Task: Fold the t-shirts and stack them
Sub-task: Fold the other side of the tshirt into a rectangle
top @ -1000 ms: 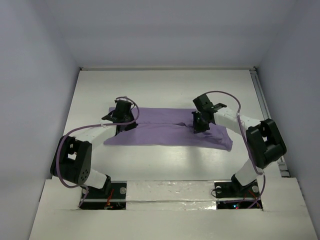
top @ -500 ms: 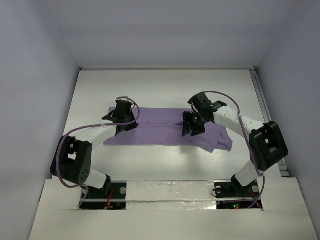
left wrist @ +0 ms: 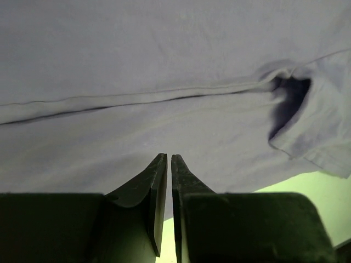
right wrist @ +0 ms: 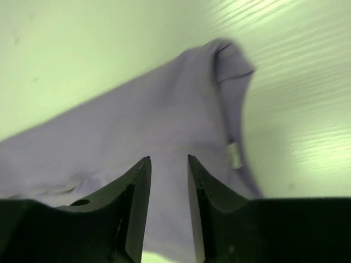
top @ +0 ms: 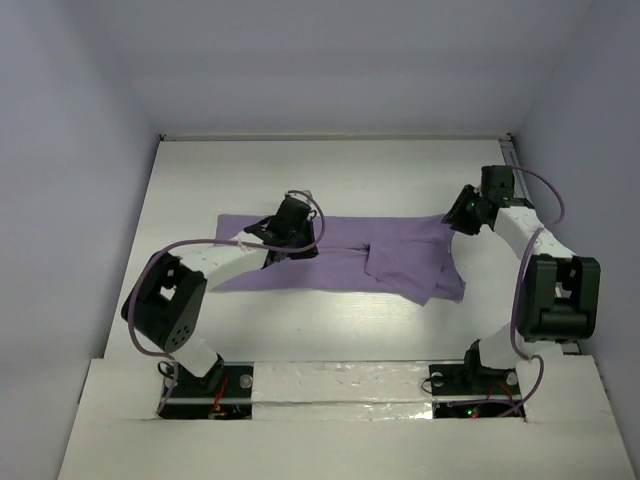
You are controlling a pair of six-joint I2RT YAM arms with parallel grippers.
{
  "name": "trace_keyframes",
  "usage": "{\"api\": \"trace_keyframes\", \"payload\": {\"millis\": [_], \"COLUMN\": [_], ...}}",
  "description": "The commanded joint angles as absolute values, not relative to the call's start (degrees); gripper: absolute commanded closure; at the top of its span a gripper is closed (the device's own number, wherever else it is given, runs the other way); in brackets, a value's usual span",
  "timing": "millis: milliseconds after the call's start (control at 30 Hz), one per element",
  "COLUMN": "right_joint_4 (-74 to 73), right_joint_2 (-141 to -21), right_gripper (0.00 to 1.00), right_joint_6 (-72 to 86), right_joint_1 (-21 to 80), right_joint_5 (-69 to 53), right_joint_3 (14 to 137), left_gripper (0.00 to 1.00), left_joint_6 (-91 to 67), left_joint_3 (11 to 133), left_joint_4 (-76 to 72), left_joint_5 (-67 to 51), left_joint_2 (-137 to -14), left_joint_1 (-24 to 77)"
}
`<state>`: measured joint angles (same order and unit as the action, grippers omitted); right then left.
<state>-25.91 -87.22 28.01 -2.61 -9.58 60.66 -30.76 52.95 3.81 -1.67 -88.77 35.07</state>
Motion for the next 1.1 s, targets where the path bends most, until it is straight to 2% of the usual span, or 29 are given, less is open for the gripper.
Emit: {"api": "trace_keyframes", "payload": {"millis": [0,167,433,500,667,1067], "right_joint_4": [-18.38,-13.81,-12.92,-12.74,-13.00,-17.57], "right_joint_2": [-91.13,-96.76,-101.86,-102.22,-103.36,-106.60], "right_gripper": [0.58,0.58,0.60,0.67,0.97,0.96], "right_joint_6": [28.65,28.57,27.69,27.86,27.69,24.08], "right_joint_1": [-5.00,-9.05,-9.05,-9.05,-9.05,-9.05], "right_joint_5": [-8.79,-11.69,-13.89,-13.80,-13.28,-8.35], "right_joint_3": [61.08,62.40,63.19,63.63,65.47,75.22], "left_gripper": [0.94,0.95,0.96,0.96,0.97,0.97], "left_joint_6": [-29.71,-28.74,-28.12,-28.30,-28.39,-28.74], "left_joint_3": [55.02,55.28,52.65,52.21,50.19,46.67], "left_joint_4": [2.90,1.93,1.41,1.84,2.81,4.04], "left_joint_5": [-1.50,-0.79,-0.53,-0.70,-0.53,1.41], "left_joint_2": [-91.92,-94.65,-97.29,-97.82,-98.61,-98.70], "left_joint_1": [36.12,36.12,36.12,36.12,36.12,36.12]}}
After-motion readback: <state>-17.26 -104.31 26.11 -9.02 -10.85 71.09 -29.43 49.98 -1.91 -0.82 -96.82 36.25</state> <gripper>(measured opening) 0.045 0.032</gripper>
